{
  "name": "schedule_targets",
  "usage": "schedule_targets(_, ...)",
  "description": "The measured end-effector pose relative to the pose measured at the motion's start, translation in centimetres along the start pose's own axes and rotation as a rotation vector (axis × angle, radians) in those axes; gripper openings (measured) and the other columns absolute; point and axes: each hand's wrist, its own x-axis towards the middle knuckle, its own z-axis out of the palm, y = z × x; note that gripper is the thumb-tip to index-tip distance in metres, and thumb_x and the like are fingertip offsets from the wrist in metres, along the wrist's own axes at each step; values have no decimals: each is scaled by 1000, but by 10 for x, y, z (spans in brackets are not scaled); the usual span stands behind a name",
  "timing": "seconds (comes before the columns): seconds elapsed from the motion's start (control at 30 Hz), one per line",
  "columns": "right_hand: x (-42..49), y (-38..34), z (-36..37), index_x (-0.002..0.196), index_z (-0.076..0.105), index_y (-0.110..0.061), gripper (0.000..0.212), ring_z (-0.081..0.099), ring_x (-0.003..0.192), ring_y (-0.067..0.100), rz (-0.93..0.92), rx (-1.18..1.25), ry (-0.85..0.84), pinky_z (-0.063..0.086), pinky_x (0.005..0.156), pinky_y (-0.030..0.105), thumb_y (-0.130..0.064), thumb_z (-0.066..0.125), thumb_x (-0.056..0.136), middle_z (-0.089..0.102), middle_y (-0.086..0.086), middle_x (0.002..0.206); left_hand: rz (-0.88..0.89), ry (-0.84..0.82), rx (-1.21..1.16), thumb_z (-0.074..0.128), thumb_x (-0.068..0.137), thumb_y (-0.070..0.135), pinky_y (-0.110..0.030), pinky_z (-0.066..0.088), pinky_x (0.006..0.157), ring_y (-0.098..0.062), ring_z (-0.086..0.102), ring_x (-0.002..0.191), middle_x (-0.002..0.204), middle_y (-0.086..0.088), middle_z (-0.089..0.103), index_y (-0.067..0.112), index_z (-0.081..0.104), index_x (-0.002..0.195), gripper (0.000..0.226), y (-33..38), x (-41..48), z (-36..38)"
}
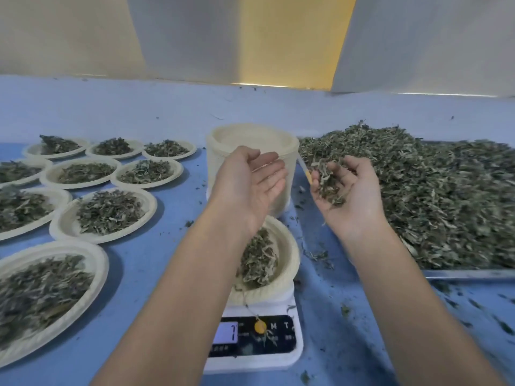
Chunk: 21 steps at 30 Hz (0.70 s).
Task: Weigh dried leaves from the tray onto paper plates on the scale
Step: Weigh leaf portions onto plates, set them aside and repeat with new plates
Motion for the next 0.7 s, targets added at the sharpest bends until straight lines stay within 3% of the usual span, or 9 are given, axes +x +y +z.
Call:
schedule_targets(0.13,20,-17,-32,71,59,-15,27,56,48,12,-176,-538,218,45,51,24,-27,49,93,61,-5,49,-62,-50,53,35,96,18,-33,40,103,-29,54,118,125,-21,57,0,59,95,30,-20,9,35)
schedule_targets(0.27,34,-23,-56,58,61,-21,34,51,65,20,-272,-951,298,40,67,34,-27,48,89,60,2,71,-129,-68,74,33,97,18,-32,39,101,-29,51,122,129,-20,55,-3,57,116,37,-38,18,56)
schedule_targets(0.4,37,-22,-67,50,70,-27,39,57,78,19,-247,-1008,246,44,80,38,-26,51,85,67,-4,80,-178,-87,86,34,97,17,-32,40,96,-29,51,123,129,-20,55,-3,57,114,35,-50,22,62)
schedule_targets(0.53,40,-20,-71,79,68,-28,16,62,88,18,-329,-999,184,49,83,34,-20,57,88,66,-5,85,-180,-79,74,35,97,16,-32,40,97,-30,51,123,129,-21,55,-2,58,111,33,-52,24,59)
schedule_targets(0.6,41,-18,-71,89,67,-23,12,58,73,12,-390,-1000,191,47,70,27,-17,57,91,61,-6,80,-175,-76,66,36,96,16,-33,40,98,-30,51,122,129,-21,55,-2,58,108,31,-50,23,56)
schedule_targets(0.7,37,-13,-63,99,65,-13,14,39,47,6,-365,-862,163,32,49,22,-11,52,95,49,-6,62,-166,-75,59,36,96,14,-34,40,101,-30,52,121,126,-21,57,-1,58,103,28,-47,21,53)
